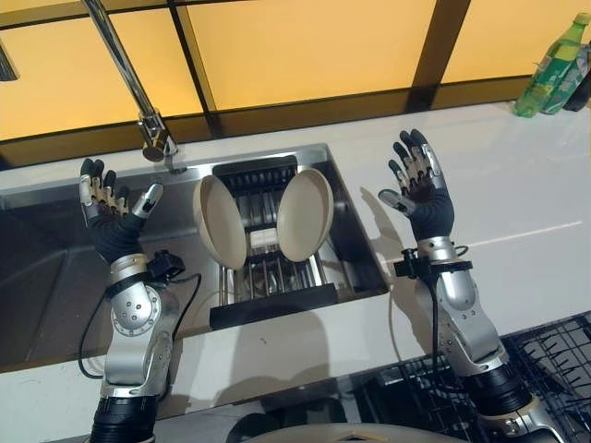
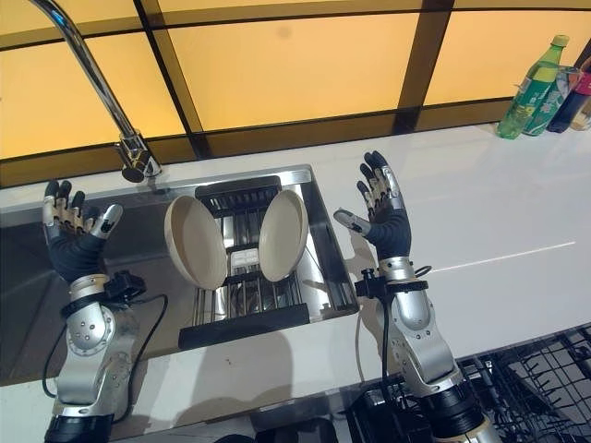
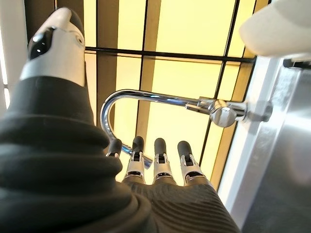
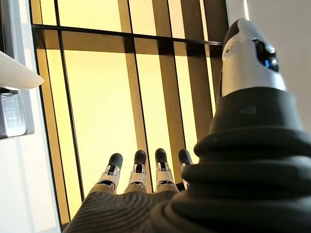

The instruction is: Pick up plates and place into dishwasher.

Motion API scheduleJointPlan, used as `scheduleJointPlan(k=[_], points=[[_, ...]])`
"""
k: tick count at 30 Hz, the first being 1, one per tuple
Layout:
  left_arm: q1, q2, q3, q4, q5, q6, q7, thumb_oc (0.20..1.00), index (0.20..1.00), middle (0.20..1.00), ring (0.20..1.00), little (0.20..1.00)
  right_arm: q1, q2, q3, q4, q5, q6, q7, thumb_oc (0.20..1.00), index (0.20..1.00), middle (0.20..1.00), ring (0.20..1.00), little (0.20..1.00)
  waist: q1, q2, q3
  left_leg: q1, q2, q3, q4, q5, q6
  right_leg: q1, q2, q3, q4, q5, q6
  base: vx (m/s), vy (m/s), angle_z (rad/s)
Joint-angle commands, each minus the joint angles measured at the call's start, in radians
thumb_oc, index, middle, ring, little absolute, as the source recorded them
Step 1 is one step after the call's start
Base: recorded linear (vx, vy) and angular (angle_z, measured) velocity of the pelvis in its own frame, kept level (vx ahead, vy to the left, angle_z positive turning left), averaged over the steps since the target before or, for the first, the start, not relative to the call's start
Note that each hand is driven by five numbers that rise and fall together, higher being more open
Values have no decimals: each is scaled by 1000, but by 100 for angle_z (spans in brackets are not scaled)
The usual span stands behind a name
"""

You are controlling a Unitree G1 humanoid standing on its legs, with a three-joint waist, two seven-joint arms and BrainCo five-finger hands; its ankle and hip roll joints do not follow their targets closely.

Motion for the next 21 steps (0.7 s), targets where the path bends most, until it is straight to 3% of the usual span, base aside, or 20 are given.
scheduleJointPlan(k=[1, 14, 19, 21], points=[[-23, 21, -7, 42, -17, -34, -39, 1000, 1000, 1000, 1000, 1000, 6, -16, -35, -31, -18, -26, 8, 1000, 1000, 1000, 1000, 1000, -3, 33, -67, 37, 58, 11, 4, -77, -13, -115, -28, 37, 48, 84, 39, 0, 0, 0], [-25, 30, 6, 37, 20, -66, -58, 1000, 1000, 1000, 1000, 1000, 14, -17, -37, -37, -20, -31, 12, 1000, 1000, 1000, 1000, 1000, -3, 32, -66, 41, 58, 13, 6, -79, -12, -116, -30, 38, 57, 78, 39, 0, 0, 0], [-34, 56, 17, 40, 99, -68, -81, 1000, 1000, 1000, 1000, 1000, 14, -21, -39, -36, -14, -30, 15, 1000, 1000, 1000, 1000, 1000, -6, 33, -69, 43, 59, 17, 6, -81, -12, -117, -30, 41, 58, 76, 39, 0, 0, 0], [-41, 92, 27, 44, 220, -52, -91, 1000, 1000, 1000, 1000, 1000, 13, -28, -41, -35, -10, -28, 18, 1000, 1000, 1000, 1000, 1000, -8, 35, -70, 45, 60, 20, 6, -81, -13, -117, -30, 43, 58, 77, 39, 0, 0, 0]])
